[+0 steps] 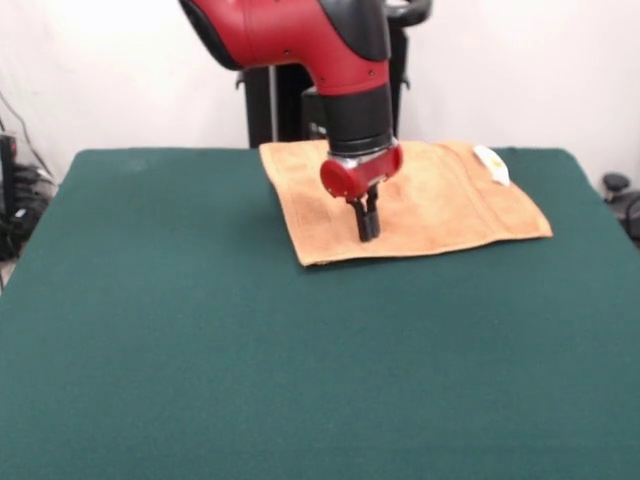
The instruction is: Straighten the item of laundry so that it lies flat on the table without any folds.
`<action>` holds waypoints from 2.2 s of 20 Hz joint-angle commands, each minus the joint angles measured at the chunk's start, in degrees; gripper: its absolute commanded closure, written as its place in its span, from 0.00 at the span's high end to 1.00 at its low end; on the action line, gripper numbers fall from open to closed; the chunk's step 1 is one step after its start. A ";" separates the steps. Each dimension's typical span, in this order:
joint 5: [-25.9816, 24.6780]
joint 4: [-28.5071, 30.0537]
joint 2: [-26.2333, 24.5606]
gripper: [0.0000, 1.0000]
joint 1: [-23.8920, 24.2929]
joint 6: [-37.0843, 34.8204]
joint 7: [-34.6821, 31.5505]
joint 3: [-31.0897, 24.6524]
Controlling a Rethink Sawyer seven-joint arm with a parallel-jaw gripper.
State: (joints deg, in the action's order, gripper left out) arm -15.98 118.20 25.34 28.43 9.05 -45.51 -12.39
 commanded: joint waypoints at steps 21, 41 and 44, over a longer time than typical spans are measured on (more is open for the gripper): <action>0.28 4.25 5.64 0.00 0.07 -8.65 -12.53 -2.59; -11.61 -8.32 1.49 0.00 -3.34 -37.27 4.16 -6.61; -12.68 -7.75 2.76 0.00 -0.99 -41.16 6.74 -9.68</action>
State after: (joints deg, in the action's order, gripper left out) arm -25.98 117.69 29.92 27.26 -23.45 -45.51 -13.63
